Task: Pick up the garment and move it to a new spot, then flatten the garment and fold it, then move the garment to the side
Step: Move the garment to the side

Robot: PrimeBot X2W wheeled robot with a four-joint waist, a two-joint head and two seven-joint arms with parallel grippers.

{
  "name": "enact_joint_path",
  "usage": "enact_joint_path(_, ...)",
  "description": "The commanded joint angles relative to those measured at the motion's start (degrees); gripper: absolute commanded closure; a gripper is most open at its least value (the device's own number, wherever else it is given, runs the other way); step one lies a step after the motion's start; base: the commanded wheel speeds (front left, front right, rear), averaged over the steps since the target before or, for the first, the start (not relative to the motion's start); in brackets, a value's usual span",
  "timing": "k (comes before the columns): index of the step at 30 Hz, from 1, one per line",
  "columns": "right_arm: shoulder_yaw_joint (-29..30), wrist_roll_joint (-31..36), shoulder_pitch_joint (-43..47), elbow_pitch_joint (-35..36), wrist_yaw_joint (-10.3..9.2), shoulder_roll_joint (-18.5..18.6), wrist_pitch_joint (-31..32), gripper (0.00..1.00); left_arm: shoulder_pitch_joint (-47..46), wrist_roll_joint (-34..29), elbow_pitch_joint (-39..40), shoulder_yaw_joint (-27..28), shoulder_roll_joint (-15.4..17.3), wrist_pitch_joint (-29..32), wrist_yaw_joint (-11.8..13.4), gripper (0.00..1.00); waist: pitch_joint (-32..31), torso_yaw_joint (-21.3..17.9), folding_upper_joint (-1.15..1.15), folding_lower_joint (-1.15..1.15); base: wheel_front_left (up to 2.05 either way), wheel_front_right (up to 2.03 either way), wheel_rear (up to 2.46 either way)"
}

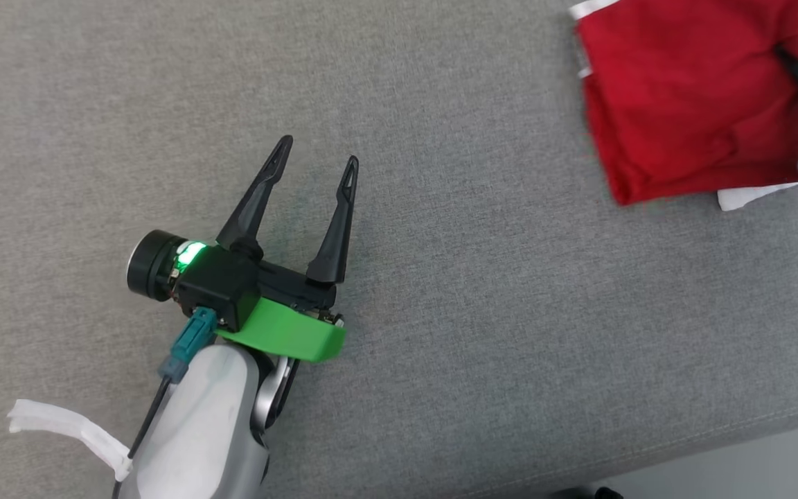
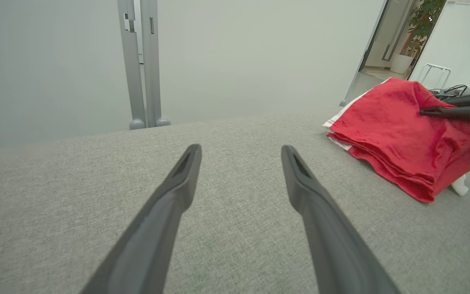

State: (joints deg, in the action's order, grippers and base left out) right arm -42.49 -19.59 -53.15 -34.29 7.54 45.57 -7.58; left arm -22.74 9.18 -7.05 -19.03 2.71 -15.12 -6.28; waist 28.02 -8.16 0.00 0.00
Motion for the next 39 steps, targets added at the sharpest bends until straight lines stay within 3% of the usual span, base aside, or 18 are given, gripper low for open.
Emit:
enact_joint_path(1, -0.62, -0.22, -0.95, -1.25, -0.10, 1.85, -0.66, 1.00, -1.12, -0.50, 0.13, 0.26, 0.38, 0.00, -0.25, 0.00, 3.21, -0.87, 0.00, 0.00, 0.00, 0.00, 0.00)
enact_joint_path(10, -2.53, -0.03, -5.91, -10.87, -0.10, 7.05, -2.18, 1.00, -1.93, 0.19, 0.86, 0.79, 0.35, 0.00, -0.69, 0.00, 5.69, 2.18, 0.00, 0.00, 0.00, 0.00, 0.00)
enact_joint_path(17, -2.93, -0.50, -7.79, -15.67, -0.10, 6.75, -2.88, 1.00, -2.10, 1.05, 1.39, 0.53, 0.35, 0.00, -0.23, 0.00, 6.06, 3.70, 0.00, 0.00, 0.00, 0.00, 0.00)
enact_joint_path(18, -2.78, -0.63, -8.01, -16.38, -0.11, 6.55, -2.62, 0.87, -2.12, 1.11, 1.40, 0.58, 0.35, 0.00, -0.21, 0.00, 6.00, 3.82, 0.00, 0.00, 0.00, 0.00, 0.00)
enact_joint_path(19, -2.85, -0.50, -8.23, -16.98, -0.10, 6.18, -2.65, 0.09, -2.13, 1.23, 1.37, 0.67, 0.35, 0.00, -0.14, 0.00, 5.83, 3.96, 0.00, 0.00, 0.00, 0.00, 0.00)
enact_joint_path(20, -2.70, -0.74, -8.43, -17.37, -0.10, 5.77, -2.81, 0.00, -2.11, 1.27, 1.29, 0.72, 0.35, 0.00, -0.11, 0.00, 5.63, 4.06, 0.00, 0.00, 0.00, 0.00, 0.00)
enact_joint_path(26, -1.46, -1.62, -9.26, -19.64, -0.10, 4.03, -3.61, 0.00, -1.18, 2.21, 0.77, 1.26, 0.35, 0.00, 0.20, 0.00, 2.59, 4.21, 0.00, 0.00, 0.00, 0.00, 0.00)
enact_joint_path(31, 3.37, -7.56, -9.21, -20.12, -0.10, -0.19, -5.77, 0.00, 0.50, 3.54, 0.91, 1.76, 0.34, 0.00, 0.80, 0.00, -2.17, 4.21, 0.00, 0.00, 0.00, 0.00, 0.00)
enact_joint_path(39, 7.91, -13.68, -4.25, -11.04, -0.10, -7.30, -7.63, 0.00, 3.79, 5.73, 2.00, 4.36, 0.34, 0.01, 2.36, 0.00, -10.25, 5.39, 0.00, 0.00, 0.00, 0.00, 0.00)
